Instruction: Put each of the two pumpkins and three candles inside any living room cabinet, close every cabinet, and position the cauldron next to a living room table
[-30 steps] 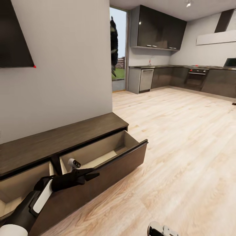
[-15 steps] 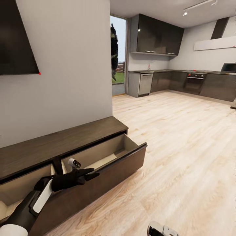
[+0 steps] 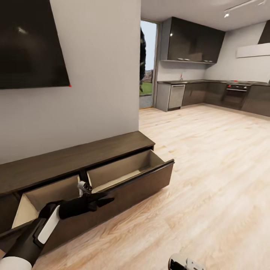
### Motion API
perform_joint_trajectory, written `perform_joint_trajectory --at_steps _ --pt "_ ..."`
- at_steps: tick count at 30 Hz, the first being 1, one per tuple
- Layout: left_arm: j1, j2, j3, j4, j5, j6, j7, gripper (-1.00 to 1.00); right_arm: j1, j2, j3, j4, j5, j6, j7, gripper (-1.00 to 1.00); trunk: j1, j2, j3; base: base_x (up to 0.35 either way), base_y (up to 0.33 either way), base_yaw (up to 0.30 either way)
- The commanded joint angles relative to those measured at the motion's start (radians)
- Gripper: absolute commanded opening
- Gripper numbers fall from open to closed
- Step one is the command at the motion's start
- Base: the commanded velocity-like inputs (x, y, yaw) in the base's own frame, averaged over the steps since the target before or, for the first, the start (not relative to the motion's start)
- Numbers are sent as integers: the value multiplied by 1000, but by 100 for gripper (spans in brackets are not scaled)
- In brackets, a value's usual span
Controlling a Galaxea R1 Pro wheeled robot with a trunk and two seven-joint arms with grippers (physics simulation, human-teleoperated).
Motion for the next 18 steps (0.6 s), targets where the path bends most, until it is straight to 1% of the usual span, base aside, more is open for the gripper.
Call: perform_joint_trajectory --at_steps 1,6,9,14,18 --pt "-1 1 -2 1 4 8 -1 100 0 0 9 -1 -6 -2 -6 -100 -5 7 2 -143 0 249" --pt "-1 1 -2 1 4 8 -1 100 0 0 9 -6 -6 -9 -6 -100 -24 42 14 -40 0 250" --pt "0 1 -2 1 5 8 -1 100 0 -2 10 -49 -6 -6 -10 -100 -35 63 20 -5 0 210" --pt "0 1 -2 1 4 8 -1 100 0 -3 10 -78 -6 -6 -9 -100 -54 98 35 -1 0 52" --pt "-1 1 -2 1 4 8 -1 100 0 -3 10 -79 -6 -7 -9 -100 -70 126 47 0 0 3"
